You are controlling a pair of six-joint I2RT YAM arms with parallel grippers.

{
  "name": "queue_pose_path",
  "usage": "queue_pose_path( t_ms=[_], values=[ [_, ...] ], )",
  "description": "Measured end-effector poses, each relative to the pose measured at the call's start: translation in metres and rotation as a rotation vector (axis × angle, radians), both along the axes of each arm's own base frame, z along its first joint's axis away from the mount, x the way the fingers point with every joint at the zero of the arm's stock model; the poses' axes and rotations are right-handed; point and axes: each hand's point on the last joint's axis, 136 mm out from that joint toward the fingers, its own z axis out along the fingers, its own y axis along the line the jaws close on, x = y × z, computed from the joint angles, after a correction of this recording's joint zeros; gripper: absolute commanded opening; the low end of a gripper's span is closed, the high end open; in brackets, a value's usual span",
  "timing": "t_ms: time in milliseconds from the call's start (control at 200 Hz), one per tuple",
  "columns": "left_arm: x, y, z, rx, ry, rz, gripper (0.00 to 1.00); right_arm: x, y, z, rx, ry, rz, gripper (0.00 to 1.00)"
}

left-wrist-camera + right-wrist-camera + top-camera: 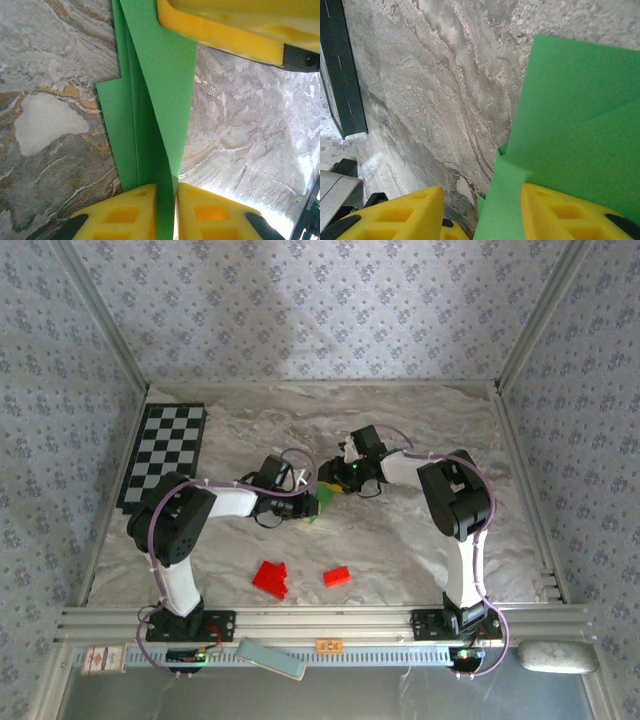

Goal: Fold a paper plane with a square sheet of paper (pick it up from the middle)
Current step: Fold the wing for the fifth time at the center of the table.

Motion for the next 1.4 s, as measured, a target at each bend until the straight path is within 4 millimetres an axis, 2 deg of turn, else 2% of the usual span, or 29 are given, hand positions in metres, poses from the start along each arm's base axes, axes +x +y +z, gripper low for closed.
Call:
queue_pose_path(
  t_ms=[290, 435, 510, 595, 855, 1114, 1399],
  values=[
    [0.001, 0.002, -0.002, -0.01, 0.014, -0.002, 0.11, 0.0, 0.0, 0.008, 0.024, 0.0, 0.009, 0.47],
    [0.001, 0.002, -0.002, -0.017, 0.017, -0.001, 0.11, 0.002, 0.0, 0.032, 0.056, -0.05, 0.01, 0.47],
    [0.001, 0.002, -0.002, -0.025, 0.016, 0.001, 0.1, -0.003, -0.003, 0.046, 0.068, -0.08, 0.009, 0.46],
    [0.001, 0.002, -0.002, -0.029, 0.017, 0.004, 0.1, -0.011, -0.008, 0.053, 0.076, -0.103, 0.01, 0.47],
    [0.002, 0.003, -0.003, -0.043, 0.027, 0.015, 0.08, -0.032, -0.013, 0.033, 0.049, -0.071, 0.03, 0.44],
    [0.002, 0.002, -0.003, -0.048, 0.033, 0.018, 0.08, -0.035, -0.002, 0.018, 0.042, -0.056, 0.059, 0.44],
    [0.002, 0.002, -0.003, -0.056, 0.031, 0.019, 0.08, -0.027, 0.012, 0.014, 0.048, -0.064, 0.083, 0.42]
  ],
)
